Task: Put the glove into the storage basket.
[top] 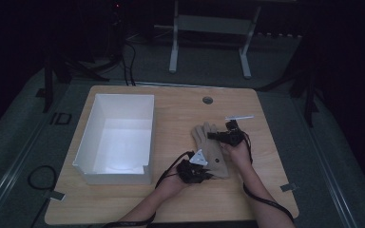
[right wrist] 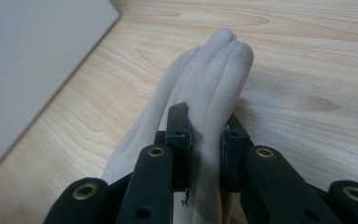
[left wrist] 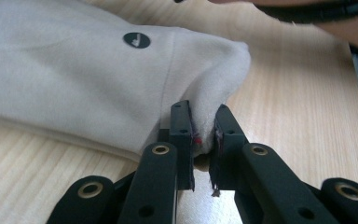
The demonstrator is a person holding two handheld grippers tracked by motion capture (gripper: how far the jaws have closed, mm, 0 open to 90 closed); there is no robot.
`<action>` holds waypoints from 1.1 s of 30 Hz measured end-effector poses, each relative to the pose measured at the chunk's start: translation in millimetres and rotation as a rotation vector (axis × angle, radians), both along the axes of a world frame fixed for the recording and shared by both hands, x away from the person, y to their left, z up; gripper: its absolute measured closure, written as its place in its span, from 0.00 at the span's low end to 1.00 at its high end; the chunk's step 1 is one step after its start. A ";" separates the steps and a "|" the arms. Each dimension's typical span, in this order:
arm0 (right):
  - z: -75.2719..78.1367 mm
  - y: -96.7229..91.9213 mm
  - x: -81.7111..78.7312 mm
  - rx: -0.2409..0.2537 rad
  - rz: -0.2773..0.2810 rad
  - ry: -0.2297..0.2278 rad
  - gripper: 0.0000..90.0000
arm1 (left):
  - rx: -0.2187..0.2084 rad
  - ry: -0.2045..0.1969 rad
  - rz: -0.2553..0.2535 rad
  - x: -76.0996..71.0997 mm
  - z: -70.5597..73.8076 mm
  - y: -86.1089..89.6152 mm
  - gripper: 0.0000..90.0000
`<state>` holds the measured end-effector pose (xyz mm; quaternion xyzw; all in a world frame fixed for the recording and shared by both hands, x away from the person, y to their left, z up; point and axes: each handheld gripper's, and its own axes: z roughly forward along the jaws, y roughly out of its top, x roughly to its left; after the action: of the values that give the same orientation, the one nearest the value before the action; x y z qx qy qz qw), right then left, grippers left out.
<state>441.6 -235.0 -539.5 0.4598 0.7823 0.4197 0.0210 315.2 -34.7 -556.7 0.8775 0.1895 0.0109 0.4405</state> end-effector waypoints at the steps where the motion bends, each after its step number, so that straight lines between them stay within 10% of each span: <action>1: 1.5 -1.2 -0.7 0.011 -0.001 0.000 0.87 | 0.009 -0.006 -0.005 -0.9 2.0 -0.3 0.91; 33: 106.3 4.4 -14.9 0.192 0.041 -0.120 0.88 | 0.060 -0.110 0.004 -14.1 116.2 43.3 0.91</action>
<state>426.7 -230.6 -433.2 0.4177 0.7451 0.5197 0.0150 301.1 8.6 -440.5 0.8879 0.1663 0.0659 0.4239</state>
